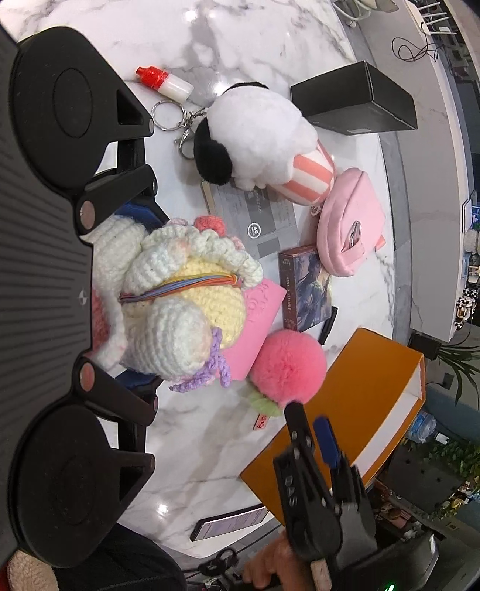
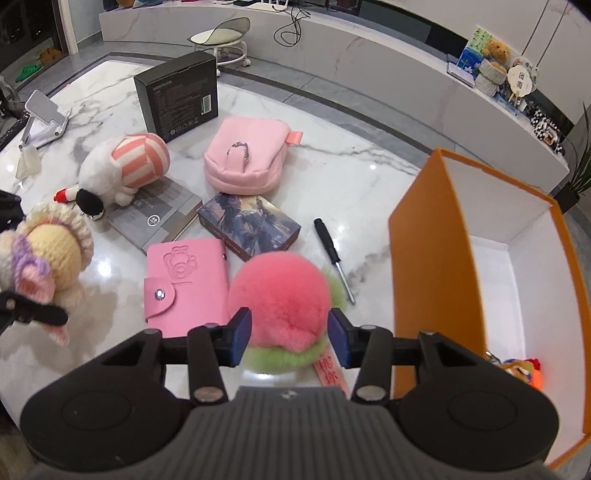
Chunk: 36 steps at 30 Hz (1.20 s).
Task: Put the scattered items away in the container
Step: 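Lift the pink pompom with right tool while left tool lifts the crocheted bunny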
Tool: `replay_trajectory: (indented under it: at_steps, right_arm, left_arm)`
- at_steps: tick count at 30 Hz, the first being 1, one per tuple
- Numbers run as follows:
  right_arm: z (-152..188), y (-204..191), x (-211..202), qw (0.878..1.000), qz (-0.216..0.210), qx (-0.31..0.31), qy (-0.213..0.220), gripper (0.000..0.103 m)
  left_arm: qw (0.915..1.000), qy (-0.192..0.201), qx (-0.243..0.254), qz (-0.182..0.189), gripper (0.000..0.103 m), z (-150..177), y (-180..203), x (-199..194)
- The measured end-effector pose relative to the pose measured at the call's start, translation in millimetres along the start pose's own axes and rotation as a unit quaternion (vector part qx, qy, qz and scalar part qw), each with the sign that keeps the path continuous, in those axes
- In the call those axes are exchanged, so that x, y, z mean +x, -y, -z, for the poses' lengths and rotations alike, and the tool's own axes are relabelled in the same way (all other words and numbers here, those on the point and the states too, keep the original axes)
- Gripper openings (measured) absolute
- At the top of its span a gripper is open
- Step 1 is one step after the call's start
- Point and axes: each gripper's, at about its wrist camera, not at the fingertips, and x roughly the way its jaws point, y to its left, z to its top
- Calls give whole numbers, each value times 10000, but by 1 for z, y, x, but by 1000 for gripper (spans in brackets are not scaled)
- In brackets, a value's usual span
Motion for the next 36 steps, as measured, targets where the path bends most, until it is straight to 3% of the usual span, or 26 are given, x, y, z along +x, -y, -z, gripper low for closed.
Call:
replay_trajectory:
  at_steps: [13, 20, 25, 36]
  right_arm:
    - [-13, -6, 62, 9991, 66, -84, -399, 60]
    - [-13, -6, 74, 9984, 191, -274, -452, 56]
    - [-10, -2, 74, 9983, 211, -301, -447, 49]
    - [-13, 7, 35, 9993, 205, -230, -216, 48]
  left_arm:
    - [9997, -239, -92, -52, 85, 6, -20, 19]
    - [9995, -305, -92, -76, 85, 3, -24, 27]
    - [9993, -344, -67, -85, 85, 4, -23, 30]
    - [9997, -200, -23, -129, 85, -5, -12, 6]
